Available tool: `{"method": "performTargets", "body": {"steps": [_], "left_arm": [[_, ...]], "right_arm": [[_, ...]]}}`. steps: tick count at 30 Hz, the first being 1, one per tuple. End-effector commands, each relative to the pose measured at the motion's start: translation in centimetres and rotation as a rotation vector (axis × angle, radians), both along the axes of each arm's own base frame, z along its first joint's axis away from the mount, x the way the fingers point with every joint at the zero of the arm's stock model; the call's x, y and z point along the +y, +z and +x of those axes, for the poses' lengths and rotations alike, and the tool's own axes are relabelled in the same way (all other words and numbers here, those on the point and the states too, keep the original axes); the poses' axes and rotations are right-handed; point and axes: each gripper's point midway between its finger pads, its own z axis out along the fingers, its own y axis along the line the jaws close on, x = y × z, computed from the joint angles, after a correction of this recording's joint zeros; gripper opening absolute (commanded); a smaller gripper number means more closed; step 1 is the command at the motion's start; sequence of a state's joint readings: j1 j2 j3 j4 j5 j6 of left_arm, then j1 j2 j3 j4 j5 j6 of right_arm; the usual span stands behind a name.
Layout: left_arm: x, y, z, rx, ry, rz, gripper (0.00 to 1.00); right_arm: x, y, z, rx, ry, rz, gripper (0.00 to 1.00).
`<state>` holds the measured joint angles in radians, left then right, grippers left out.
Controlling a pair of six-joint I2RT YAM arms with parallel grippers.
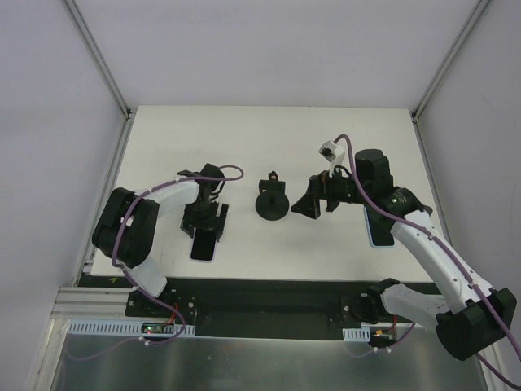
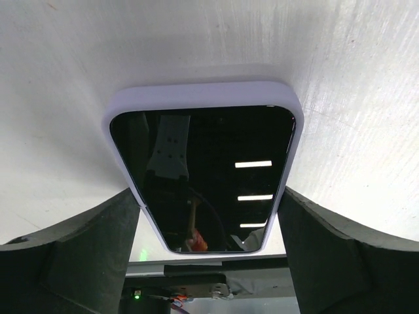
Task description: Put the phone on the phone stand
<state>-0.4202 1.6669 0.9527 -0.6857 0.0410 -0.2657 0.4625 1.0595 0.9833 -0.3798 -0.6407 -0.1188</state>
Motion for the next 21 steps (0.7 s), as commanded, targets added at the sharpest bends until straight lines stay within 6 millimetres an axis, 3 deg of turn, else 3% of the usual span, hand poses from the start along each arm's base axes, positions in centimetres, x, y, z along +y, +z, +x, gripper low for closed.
{"method": "performTargets", "body": {"steps": [1, 2, 8, 10, 12, 16, 21], "left_arm": [[-0.3, -1.8, -0.5, 0.04, -0.022, 0.016, 0.72], [-0.4, -1.9, -0.5, 0.042, -0.02, 0.014, 0.61], [-0.8, -0.7, 0.2, -0.022, -0.018, -0.021, 0.23], [-1.1, 0.3, 0.7, -0.061, -0.014, -0.042, 0.0], [-1.1, 1.6, 1.1, -0.117, 0.0, -0.053, 0.0], [-0.9, 4.2, 1.8, -0.229, 0.026, -0.074, 0.0], [-0.1, 8.9, 3.0, -0.438, 0.095, -0.102, 0.0]], "right_arm": [[0.1, 1.2, 0.5, -0.021, -0.022, 0.004, 0.96], [0.0, 1.2, 0.5, -0.015, -0.033, 0.003, 0.96], [-2.5, -1.9, 1.9, 0.05, -0.27, -0.125, 0.96], [-3.3, -3.0, 1.9, 0.082, -0.327, -0.174, 0.97], [-3.6, -3.7, 1.8, 0.098, -0.379, -0.194, 0.98], [-3.5, -2.8, 1.3, 0.028, -0.416, -0.177, 0.98], [-1.5, -2.3, 0.9, -0.033, -0.411, -0.14, 0.98]]}}
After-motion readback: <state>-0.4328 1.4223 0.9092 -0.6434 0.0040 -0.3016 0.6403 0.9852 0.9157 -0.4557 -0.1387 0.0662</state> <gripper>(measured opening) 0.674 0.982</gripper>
